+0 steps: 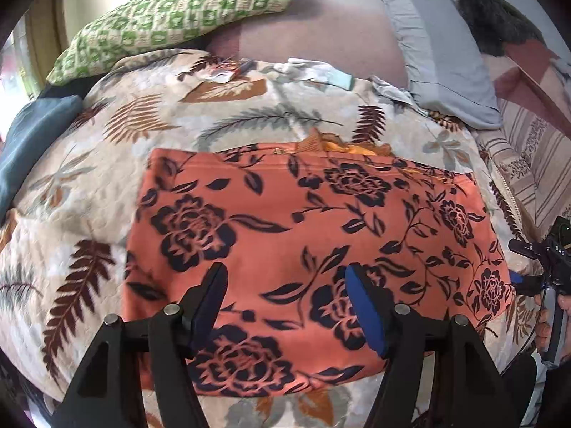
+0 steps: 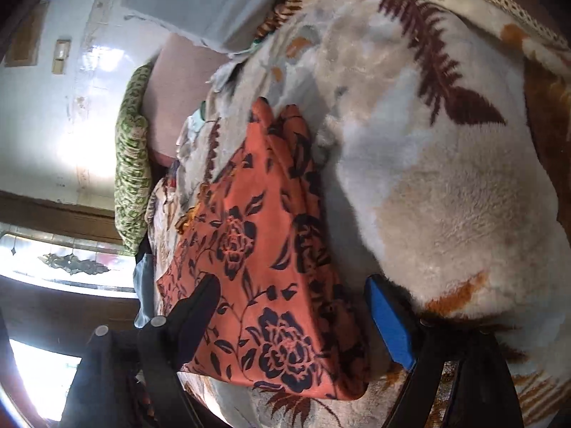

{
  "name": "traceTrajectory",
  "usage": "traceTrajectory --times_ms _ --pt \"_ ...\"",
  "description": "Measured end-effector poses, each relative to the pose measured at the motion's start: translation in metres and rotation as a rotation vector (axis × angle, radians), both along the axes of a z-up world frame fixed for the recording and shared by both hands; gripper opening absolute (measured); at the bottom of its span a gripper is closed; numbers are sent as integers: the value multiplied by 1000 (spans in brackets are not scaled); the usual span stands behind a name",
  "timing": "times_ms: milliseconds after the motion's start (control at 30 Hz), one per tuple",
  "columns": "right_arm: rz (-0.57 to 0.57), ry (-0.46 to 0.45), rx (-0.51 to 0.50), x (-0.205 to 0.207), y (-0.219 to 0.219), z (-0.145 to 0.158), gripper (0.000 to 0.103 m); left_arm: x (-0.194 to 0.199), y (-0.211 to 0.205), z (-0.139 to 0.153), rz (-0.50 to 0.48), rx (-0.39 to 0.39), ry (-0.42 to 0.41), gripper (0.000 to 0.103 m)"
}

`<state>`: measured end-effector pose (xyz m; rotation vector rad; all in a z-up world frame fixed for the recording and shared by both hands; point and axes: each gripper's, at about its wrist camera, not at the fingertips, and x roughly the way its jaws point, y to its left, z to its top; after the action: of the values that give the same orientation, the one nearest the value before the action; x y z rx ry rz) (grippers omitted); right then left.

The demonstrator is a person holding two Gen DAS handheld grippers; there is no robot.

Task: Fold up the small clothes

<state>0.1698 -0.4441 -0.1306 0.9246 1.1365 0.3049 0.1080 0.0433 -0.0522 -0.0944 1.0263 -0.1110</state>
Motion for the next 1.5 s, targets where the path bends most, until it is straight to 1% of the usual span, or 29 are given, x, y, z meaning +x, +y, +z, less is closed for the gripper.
traceTrajectory --times_ms 67,100,133,167,200,233,267,333,400,433,500,567,633,700,767,867,967,1067,1167,1233,1300,1333,1367,1400,1433,1467,1500 --pt "26 -10 -1 3 3 1 86 12 -15 -15 -14 53 24 72" --pt "44 -11 5 5 5 2 86 18 -20 -27 -19 91 53 72" --pt "64 -7 15 6 6 2 86 23 -23 -43 -19 126 101 72" --pt "72 3 17 7 7 1 86 24 -24 -53 -20 138 117 73" --pt "75 8 23 7 6 1 86 22 -25 -52 -20 146 82 74" --pt "84 6 43 6 6 1 85 20 -26 -50 -24 158 72 74" --pt "89 -1 60 6 6 2 85 20 -27 -48 -26 161 81 74" --pt "87 -9 61 5 3 3 86 21 -25 -44 -12 147 99 74" --pt "65 21 27 7 0 -6 85 21 -22 -40 11 116 104 74" --pt "48 31 47 8 -2 -10 85 20 -20 -37 19 101 101 74" --pt "42 39 39 10 0 -7 86 19 -20 -35 24 85 89 74" --pt "69 32 12 11 7 -1 86 19 -21 -38 18 96 95 74" --pt "80 28 42 10 12 2 86 20 -21 -46 22 115 109 74" --pt "71 21 46 8 14 4 86 20 -20 -48 27 110 100 74" --pt "55 41 41 8 12 -2 86 21 -21 -47 22 117 102 75" --pt "27 58 74 9 8 -9 86 22 -18 -46 26 98 109 75" --pt "36 66 72 10 8 -9 86 21 -18 -45 28 95 113 75" --pt "29 67 97 11 6 -12 86 20 -19 -43 24 97 118 75" --pt "30 70 116 11 2 -16 85 19 -20 -38 29 81 121 75" --pt "32 68 124 10 1 -17 85 18 -22 -33 22 72 108 75" --pt "36 64 121 10 0 -18 85 17 -25 -29 10 90 81 75" --pt "37 62 118 10 1 -17 85 17 -27 -32 2 112 76 75" --pt "38 61 114 9 2 -16 85 18 -30 -39 -5 140 90 75" --pt "40 61 110 9 3 -16 85 21 -31 -51 -12 163 124 75" --pt "43 62 107 9 2 -16 85 20 -33 -58 -22 180 114 77" --pt "45 65 103 10 3 -15 85 17 -36 -58 -35 210 76 80" --pt "48 67 100 10 3 -15 85 16 -39 -58 -44 232 67 80"
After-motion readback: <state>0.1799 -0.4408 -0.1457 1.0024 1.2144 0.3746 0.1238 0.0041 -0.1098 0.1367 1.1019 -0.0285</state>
